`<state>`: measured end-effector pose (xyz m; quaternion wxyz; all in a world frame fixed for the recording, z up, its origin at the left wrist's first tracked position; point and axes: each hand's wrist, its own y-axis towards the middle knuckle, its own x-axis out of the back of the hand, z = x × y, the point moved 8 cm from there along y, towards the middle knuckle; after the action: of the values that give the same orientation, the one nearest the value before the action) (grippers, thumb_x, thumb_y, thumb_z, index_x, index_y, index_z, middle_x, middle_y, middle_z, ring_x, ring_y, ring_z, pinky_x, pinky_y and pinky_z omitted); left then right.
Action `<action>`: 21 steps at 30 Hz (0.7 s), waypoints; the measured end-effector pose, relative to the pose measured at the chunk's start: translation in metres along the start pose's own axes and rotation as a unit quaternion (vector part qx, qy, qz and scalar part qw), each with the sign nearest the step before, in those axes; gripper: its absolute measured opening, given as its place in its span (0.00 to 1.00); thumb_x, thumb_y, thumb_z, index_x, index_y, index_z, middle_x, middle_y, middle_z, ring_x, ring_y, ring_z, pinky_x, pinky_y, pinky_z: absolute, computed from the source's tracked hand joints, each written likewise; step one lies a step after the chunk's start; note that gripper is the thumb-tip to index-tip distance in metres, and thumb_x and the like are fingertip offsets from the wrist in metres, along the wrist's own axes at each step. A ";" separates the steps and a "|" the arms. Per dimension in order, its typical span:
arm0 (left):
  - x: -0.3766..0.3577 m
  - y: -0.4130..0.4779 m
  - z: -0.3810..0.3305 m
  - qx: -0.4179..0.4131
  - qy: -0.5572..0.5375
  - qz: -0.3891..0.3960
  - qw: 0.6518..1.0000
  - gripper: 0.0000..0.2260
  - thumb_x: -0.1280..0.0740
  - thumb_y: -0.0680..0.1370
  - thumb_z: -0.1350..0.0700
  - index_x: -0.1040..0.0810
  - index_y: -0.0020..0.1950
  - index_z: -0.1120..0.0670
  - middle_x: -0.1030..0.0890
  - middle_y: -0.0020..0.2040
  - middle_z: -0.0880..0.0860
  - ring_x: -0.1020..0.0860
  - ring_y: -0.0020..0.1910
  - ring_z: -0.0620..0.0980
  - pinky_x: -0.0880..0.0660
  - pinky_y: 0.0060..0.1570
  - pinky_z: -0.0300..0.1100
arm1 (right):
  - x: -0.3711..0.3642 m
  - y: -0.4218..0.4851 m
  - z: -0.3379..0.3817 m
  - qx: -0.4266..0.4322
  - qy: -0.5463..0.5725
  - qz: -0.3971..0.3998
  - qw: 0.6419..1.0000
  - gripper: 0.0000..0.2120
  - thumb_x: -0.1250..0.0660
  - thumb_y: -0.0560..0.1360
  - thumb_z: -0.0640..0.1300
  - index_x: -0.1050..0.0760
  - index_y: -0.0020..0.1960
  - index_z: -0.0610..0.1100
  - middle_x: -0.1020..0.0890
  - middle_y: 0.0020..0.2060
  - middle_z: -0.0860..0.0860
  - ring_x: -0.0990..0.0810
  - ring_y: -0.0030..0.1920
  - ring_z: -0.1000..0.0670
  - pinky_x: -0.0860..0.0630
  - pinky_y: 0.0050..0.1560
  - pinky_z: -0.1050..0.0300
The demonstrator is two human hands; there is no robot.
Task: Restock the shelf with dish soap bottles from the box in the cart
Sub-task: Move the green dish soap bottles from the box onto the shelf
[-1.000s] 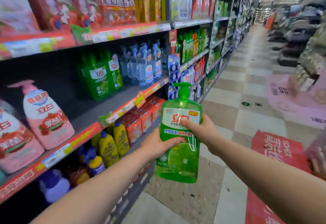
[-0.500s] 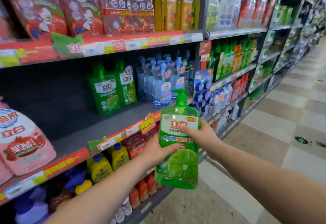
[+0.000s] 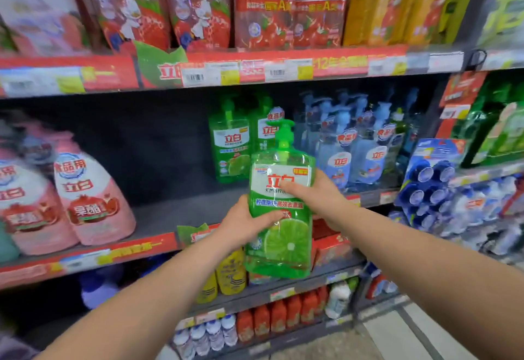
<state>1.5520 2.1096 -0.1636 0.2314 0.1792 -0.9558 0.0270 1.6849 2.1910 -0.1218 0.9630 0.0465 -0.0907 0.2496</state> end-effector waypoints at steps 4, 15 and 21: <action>0.019 0.041 0.001 -0.011 -0.011 -0.011 1.000 0.15 0.26 0.68 0.46 0.29 0.48 0.41 0.22 0.46 0.38 0.24 0.44 0.35 0.30 0.40 0.25 | -0.013 0.048 0.010 0.014 -0.007 0.012 1.000 0.19 0.27 0.71 0.41 0.25 0.60 0.40 0.17 0.54 0.43 0.18 0.53 0.44 0.22 0.57 0.46; 0.038 0.141 0.027 -0.002 -0.022 -0.036 0.999 0.20 0.23 0.66 0.51 0.28 0.54 0.49 0.20 0.48 0.44 0.22 0.46 0.42 0.28 0.44 0.35 | -0.022 0.150 0.010 0.044 -0.064 0.024 0.997 0.19 0.23 0.67 0.39 0.24 0.55 0.43 0.15 0.46 0.51 0.16 0.44 0.57 0.21 0.41 0.67; 0.024 0.169 0.035 0.004 -0.043 -0.039 0.998 0.17 0.23 0.66 0.56 0.24 0.50 0.47 0.18 0.51 0.50 0.20 0.49 0.47 0.23 0.48 0.41 | -0.009 0.176 -0.006 0.044 -0.080 0.022 0.996 0.18 0.22 0.65 0.38 0.23 0.51 0.46 0.16 0.41 0.55 0.17 0.39 0.61 0.20 0.41 0.65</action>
<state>1.4572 2.2546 -0.1788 0.1905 0.2181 -0.9570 0.0144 1.5916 2.3410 -0.1217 0.9438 0.1069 -0.1577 0.2700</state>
